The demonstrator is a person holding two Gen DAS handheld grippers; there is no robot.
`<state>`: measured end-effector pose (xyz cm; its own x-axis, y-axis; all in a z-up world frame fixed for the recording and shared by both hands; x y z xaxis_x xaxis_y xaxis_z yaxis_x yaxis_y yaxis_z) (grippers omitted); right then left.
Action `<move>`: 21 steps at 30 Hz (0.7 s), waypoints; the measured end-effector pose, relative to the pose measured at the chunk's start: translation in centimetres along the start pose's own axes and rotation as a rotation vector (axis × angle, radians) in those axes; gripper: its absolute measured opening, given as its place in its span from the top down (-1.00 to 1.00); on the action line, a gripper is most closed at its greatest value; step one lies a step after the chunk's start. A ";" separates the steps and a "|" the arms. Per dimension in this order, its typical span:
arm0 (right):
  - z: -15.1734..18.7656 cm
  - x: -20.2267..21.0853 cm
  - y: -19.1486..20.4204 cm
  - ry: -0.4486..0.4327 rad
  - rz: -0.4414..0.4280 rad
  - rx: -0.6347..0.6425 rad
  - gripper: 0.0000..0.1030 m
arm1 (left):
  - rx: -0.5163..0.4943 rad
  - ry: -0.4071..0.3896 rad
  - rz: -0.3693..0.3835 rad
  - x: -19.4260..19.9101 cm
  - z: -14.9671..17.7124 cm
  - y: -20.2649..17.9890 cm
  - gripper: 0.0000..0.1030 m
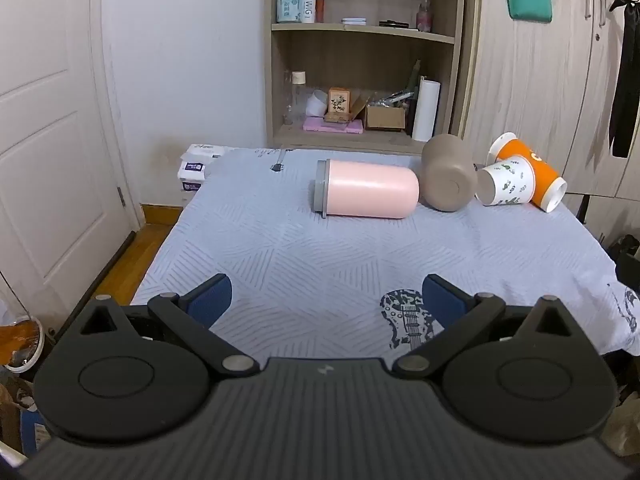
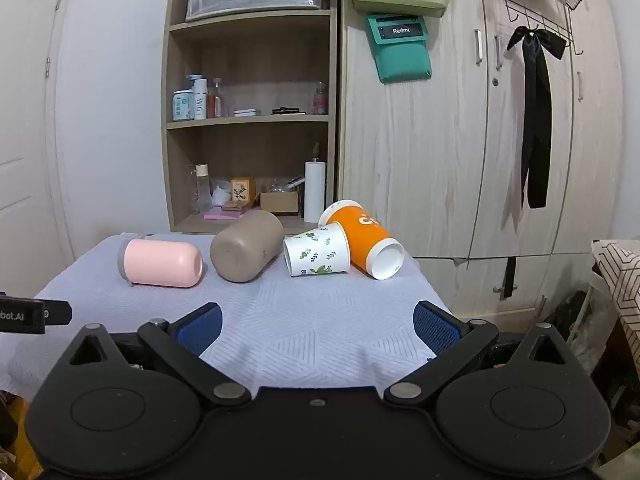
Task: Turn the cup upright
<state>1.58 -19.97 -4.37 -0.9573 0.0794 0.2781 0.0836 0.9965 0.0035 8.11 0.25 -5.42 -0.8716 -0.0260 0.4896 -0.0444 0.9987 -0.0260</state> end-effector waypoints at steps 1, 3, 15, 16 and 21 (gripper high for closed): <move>0.0 0.1 -0.1 0.000 -0.001 0.003 -1.00 | 0.002 0.001 0.002 -0.1 0.0 0.0 -1.00; 0.0 0.3 -0.1 -0.001 0.004 0.008 -1.00 | 0.010 0.006 0.013 -0.3 0.0 -0.1 -1.00; -0.1 0.1 -1.2 0.006 0.033 -0.006 -1.00 | -0.019 0.009 0.027 -0.6 0.0 -0.8 -1.00; -0.1 0.0 -1.4 0.008 0.035 -0.011 -1.00 | -0.019 0.008 0.027 -0.5 0.1 -0.7 -1.00; -0.2 -0.2 -1.7 0.014 0.054 -0.016 -1.00 | -0.018 0.006 0.018 -0.8 0.1 -1.0 -1.00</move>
Point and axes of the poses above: each gripper's, at about its wrist camera, not at the fingertips, and x roughly against the way its jaws point, y to its left, z to its underside, the point moved 10 cm from there along -x, roughly the way its jaws point, and after that the axes turned 3 degrees about -y, right-handed, at the moved point
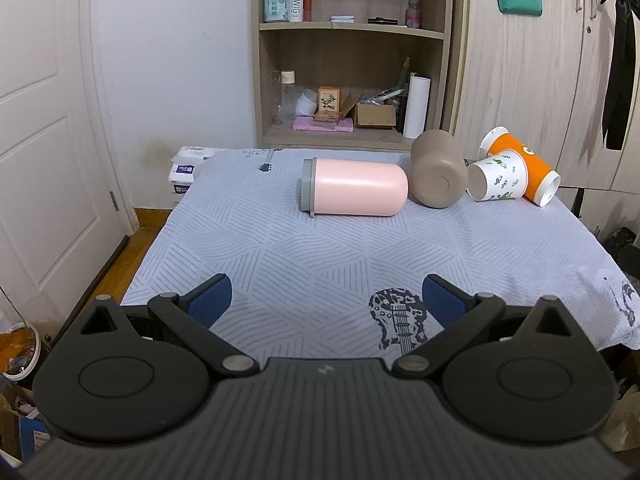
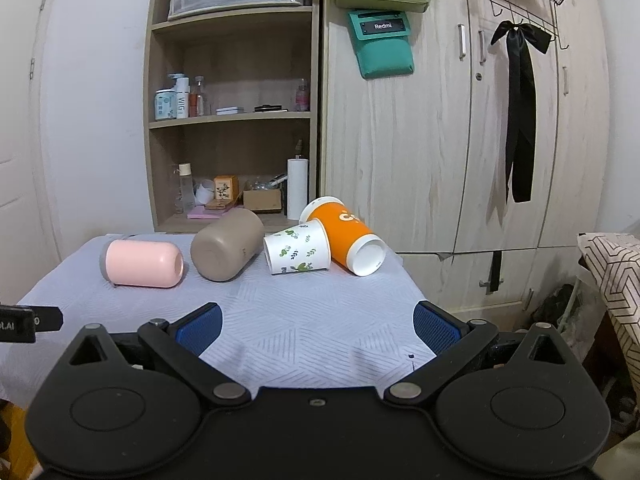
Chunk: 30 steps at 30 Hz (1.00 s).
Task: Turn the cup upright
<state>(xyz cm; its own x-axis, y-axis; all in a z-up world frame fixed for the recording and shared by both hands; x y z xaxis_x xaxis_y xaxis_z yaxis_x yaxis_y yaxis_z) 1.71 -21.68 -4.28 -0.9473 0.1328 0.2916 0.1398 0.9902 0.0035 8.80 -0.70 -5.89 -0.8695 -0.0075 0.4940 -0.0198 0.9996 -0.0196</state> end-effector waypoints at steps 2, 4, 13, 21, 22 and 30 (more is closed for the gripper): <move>0.0 0.0 -0.1 -0.002 0.010 0.009 -1.00 | 0.007 0.012 0.000 -0.3 0.2 -0.1 -1.00; 0.1 -0.1 -0.1 0.005 0.003 0.007 -1.00 | 0.006 0.016 0.006 -0.5 0.3 -0.1 -1.00; 0.4 0.0 0.4 0.011 -0.007 0.032 -1.00 | -0.047 -0.022 -0.033 0.0 -0.1 -0.4 -1.00; 0.6 -0.1 0.3 0.023 -0.009 0.039 -1.00 | -0.054 -0.016 -0.035 0.3 0.1 -0.6 -1.00; 0.6 -0.1 0.3 0.024 -0.009 0.038 -1.00 | -0.055 -0.016 -0.034 0.3 0.0 -0.6 -1.00; 0.6 0.0 0.4 0.021 -0.012 0.043 -1.00 | -0.054 -0.013 -0.036 0.5 0.1 -0.6 -1.00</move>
Point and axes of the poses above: each gripper's, at about its wrist camera, not at the fingertips, and x roughly against the way its jaws point, y to its left, z to its underside, the point moved 10 cm from there along -x, roughly the way its jaws point, and after that the axes turned 3 degrees about -y, right-handed, at the moved point
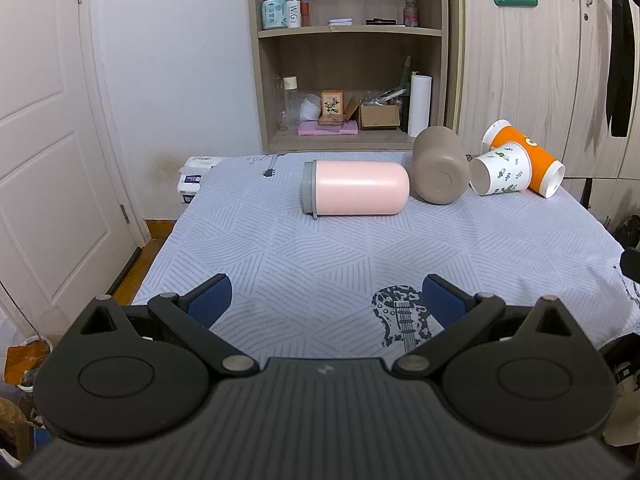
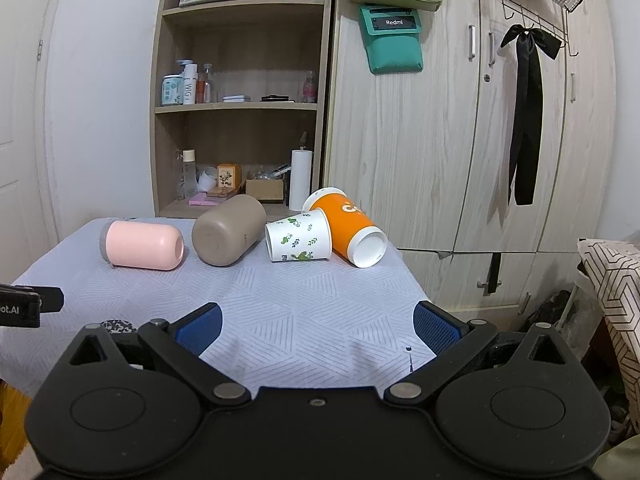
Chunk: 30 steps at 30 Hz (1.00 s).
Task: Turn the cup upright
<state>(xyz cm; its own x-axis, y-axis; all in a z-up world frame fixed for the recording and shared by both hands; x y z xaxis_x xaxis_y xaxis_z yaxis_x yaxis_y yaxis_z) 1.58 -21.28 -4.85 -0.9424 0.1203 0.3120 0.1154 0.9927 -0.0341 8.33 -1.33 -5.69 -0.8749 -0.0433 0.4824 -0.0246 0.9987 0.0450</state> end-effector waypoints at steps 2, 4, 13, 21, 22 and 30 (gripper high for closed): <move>0.1 0.0 0.0 0.001 0.000 0.000 -1.00 | 0.000 0.004 0.000 0.0 0.0 0.0 -1.00; 0.2 -0.1 0.0 0.004 0.000 0.001 -1.00 | -0.001 0.010 0.001 -0.1 0.1 0.0 -1.00; 0.4 -0.5 -0.1 0.018 0.000 0.009 -1.00 | -0.008 0.029 0.007 -0.2 0.1 -0.2 -1.00; 0.7 -1.8 -0.6 0.039 -0.045 0.014 -1.00 | -0.046 0.043 0.050 -0.4 -1.3 -2.4 -1.00; 0.7 -2.0 -0.8 0.042 -0.061 0.011 -1.00 | -0.054 0.051 0.063 -0.6 -1.7 -3.0 -1.00; -0.6 -4.0 -3.4 -0.012 -0.204 0.034 -1.00 | -0.153 0.080 0.184 -3.1 -4.9 -9.8 -1.00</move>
Point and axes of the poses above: each gripper's, at about its wrist camera, not at the fingertips, and x roughly against the way its jaws point, y to its left, z to its underside, the point moved 10 cm from there along -x, roughly the way its jaws point, and after that the axes turned 3 degrees about -y, right-handed, at the moved point
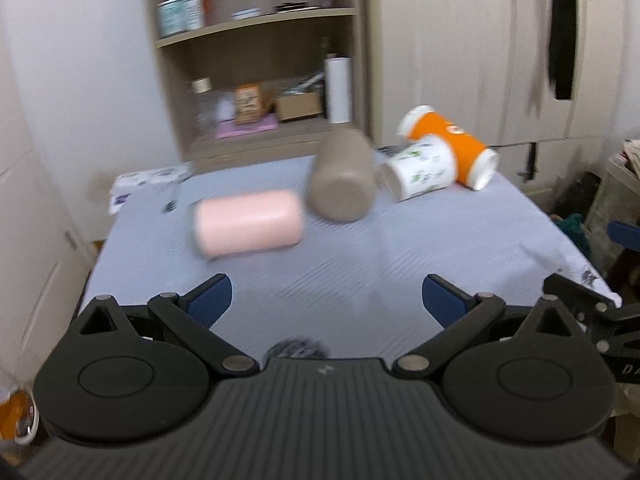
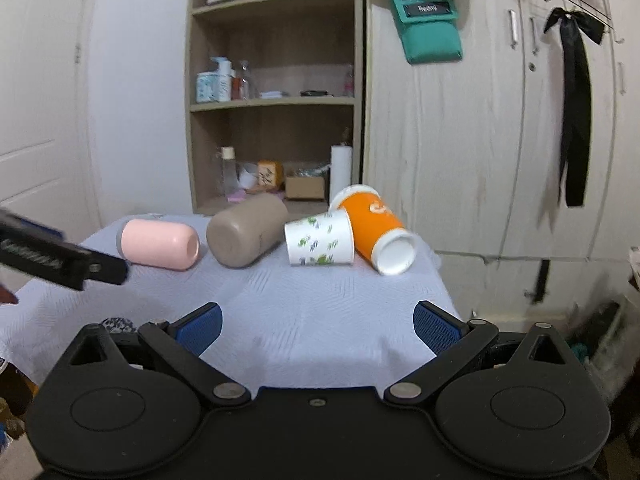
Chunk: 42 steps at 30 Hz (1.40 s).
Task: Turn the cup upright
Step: 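Move the right gripper to the orange cup lying on its side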
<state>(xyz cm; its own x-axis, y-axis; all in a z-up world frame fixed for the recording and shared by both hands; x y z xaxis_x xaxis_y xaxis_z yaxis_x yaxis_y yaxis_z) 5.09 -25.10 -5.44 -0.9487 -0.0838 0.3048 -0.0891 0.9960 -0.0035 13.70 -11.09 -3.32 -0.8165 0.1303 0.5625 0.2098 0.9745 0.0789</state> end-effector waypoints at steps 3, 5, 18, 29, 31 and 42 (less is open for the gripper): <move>-0.5 -1.2 -2.0 -0.011 0.009 0.070 -1.00 | -0.041 -0.052 0.072 -1.1 -1.9 -2.8 -1.00; -0.9 -2.3 -3.7 -0.006 0.034 0.109 -1.00 | -0.054 -0.061 0.098 -2.0 -2.9 -4.2 -1.00; -3.7 -8.9 -10.2 0.007 -0.106 0.080 -0.98 | 0.008 0.021 0.291 -10.2 -10.8 -10.3 -0.96; -4.8 -16.2 -11.2 0.185 -0.254 -0.024 -0.67 | -0.081 0.119 0.234 -19.1 -15.9 -12.7 -0.94; -4.8 -17.0 -11.2 0.200 -0.277 -0.050 -0.66 | -0.074 0.140 0.238 -20.4 -15.8 -12.7 -0.93; -5.3 -22.7 -11.8 0.286 -0.296 -0.155 -0.65 | 0.091 0.272 0.326 -24.4 -15.9 -11.7 -0.68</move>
<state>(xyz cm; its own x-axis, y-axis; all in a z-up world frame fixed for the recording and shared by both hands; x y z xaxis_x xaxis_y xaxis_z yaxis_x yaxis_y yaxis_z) 29.23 -34.74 -7.30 -0.7651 -0.3759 0.5228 -0.2772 0.9251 0.2595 39.74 -28.59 -4.86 -0.5416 0.3933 0.7430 0.3752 0.9040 -0.2050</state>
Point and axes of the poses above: each gripper's, at about its wrist camera, not at the fingertips, and x roughly against the way its jaws point, y to its left, z to its underside, the point moved 10 cm from there along -x, roughly the way its jaws point, and after that the axes turned 3 degrees about -y, right-handed, at the moved point
